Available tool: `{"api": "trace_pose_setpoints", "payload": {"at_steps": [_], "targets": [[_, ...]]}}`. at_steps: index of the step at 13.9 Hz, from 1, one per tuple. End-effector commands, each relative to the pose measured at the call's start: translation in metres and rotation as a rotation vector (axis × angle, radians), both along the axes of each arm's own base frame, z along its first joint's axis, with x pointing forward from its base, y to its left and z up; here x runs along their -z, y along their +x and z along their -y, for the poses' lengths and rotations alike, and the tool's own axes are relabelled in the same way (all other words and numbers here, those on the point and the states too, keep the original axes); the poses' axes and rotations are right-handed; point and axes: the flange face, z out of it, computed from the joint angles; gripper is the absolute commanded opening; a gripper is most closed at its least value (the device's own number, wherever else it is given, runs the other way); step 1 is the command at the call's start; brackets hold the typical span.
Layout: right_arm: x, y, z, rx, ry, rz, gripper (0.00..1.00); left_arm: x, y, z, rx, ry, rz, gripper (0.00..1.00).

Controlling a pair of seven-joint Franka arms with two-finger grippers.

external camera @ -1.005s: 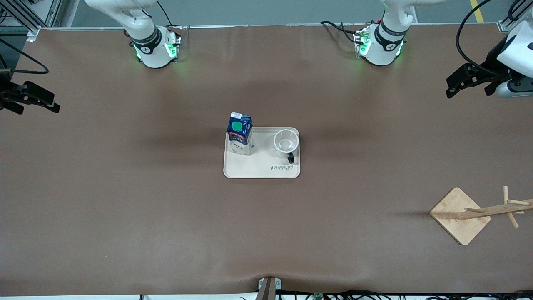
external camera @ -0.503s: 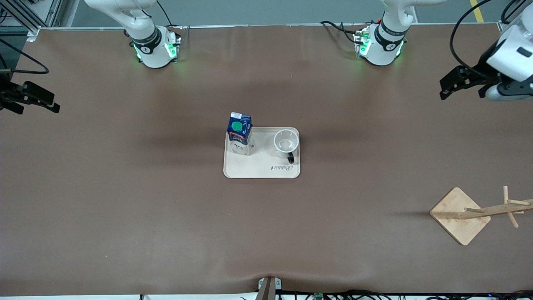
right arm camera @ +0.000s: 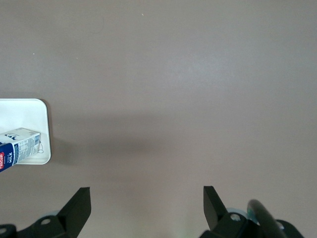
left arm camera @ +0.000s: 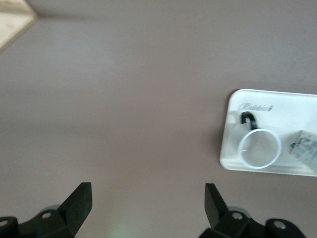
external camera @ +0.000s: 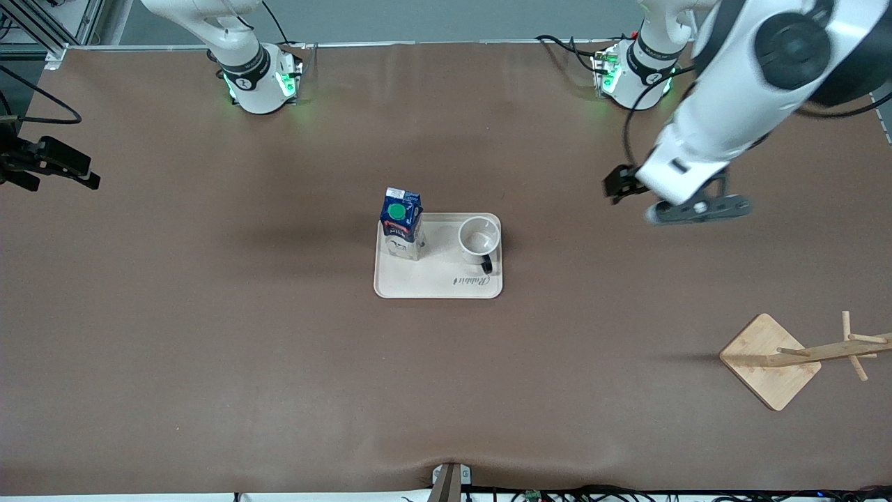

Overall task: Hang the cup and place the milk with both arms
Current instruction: 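Lower the left gripper and grasp the white mug by its rim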

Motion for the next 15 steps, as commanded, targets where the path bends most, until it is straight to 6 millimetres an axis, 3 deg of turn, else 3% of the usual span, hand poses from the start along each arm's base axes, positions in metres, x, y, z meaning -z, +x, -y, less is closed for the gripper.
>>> {"api": "trace_pose_setpoints", "payload": {"at_steps": [1,3,6,10,11,14,15], "targets": [[-0.004,0.001,0.002,0.014,0.017,-0.001,1.00,0.032,0.007,0.038,-0.041,-0.024,-0.002,1.00],[-0.001,0.002,0.002,0.014,0.017,-0.004,1.00,0.063,0.006,0.069,-0.125,-0.031,-0.016,1.00],[0.013,0.011,0.000,0.017,0.019,-0.030,1.00,0.129,-0.006,0.120,-0.231,-0.040,-0.050,1.00],[0.023,0.018,-0.004,0.004,0.016,-0.041,1.00,0.195,-0.039,0.154,-0.326,-0.026,-0.081,0.99],[0.028,0.021,-0.005,0.003,0.017,-0.051,1.00,0.207,-0.047,0.162,-0.351,-0.016,-0.093,0.90],[0.031,0.023,-0.007,-0.003,0.015,-0.052,1.00,0.240,-0.059,0.166,-0.382,0.038,-0.116,0.85],[0.042,0.028,-0.007,-0.002,0.016,-0.068,1.00,0.251,-0.065,0.170,-0.383,0.052,-0.122,0.81]]}}
